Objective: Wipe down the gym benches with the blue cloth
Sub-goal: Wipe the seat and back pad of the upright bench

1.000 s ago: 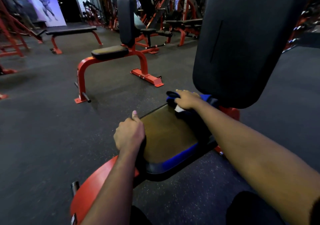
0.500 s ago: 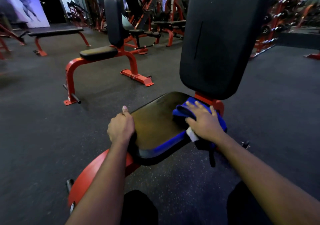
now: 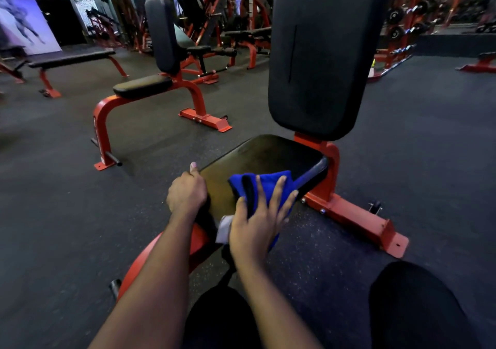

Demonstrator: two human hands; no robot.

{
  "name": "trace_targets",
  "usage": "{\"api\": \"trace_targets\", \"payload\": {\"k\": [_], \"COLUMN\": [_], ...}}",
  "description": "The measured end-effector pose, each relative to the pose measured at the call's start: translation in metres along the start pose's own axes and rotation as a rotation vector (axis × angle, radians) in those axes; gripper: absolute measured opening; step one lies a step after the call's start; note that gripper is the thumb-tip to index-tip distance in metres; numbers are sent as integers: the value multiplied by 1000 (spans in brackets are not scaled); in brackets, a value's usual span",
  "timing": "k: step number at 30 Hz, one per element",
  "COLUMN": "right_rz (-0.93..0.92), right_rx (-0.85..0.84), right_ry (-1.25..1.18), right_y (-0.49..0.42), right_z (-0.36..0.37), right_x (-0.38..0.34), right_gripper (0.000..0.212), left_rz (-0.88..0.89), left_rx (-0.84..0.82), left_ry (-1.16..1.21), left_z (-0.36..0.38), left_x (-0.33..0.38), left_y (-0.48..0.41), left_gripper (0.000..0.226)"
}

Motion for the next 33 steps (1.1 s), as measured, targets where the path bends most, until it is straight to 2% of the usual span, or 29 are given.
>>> {"api": "trace_targets", "payload": {"k": [6, 9, 13, 15, 19, 23, 26, 28, 33], "right_rz": [110, 219, 129, 64, 79, 69, -11, -104, -196], "right_rx": [-17, 4, 22, 5, 9, -192, -357, -405, -503], "right_ry": [37, 30, 82, 73, 130, 309, 483, 584, 752], "right_y": [-112, -120, -62, -57, -115, -192, -219, -222, -242], "right_z": [-27, -31, -13, -9, -20, -41, -49, -49, -25], "right_x": [39, 35, 27, 36, 52, 62, 62, 65, 45], "right_gripper": [56, 56, 73, 68, 53, 63, 57, 63, 50], "left_rz": [-1, -4, -7, -2, -10, -13, -17, -15, -6], "left_rx": [10, 9, 16, 23, 46, 74, 91, 95, 102], "left_ry": [16, 27, 43, 43, 42, 33, 33, 24, -44], "left_z": [-3, -4, -2, 0, 1, 3, 4, 5, 8], "left_x": [0, 1, 1, 0, 0, 1, 1, 2, 7], "left_y": [4, 5, 4, 1, -2, -3, -4, -4, -6], "left_gripper": [65, 65, 63, 63, 62, 62, 61, 61, 62]}}
Point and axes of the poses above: each hand's wrist, its own y-axis away from the middle knuckle, its own z-axis out of the palm, x = y × z, the point moved 1 cm from there along -y, towards the middle knuckle, and after that the axes turned 3 degrees about x, right-handed, at the moved point
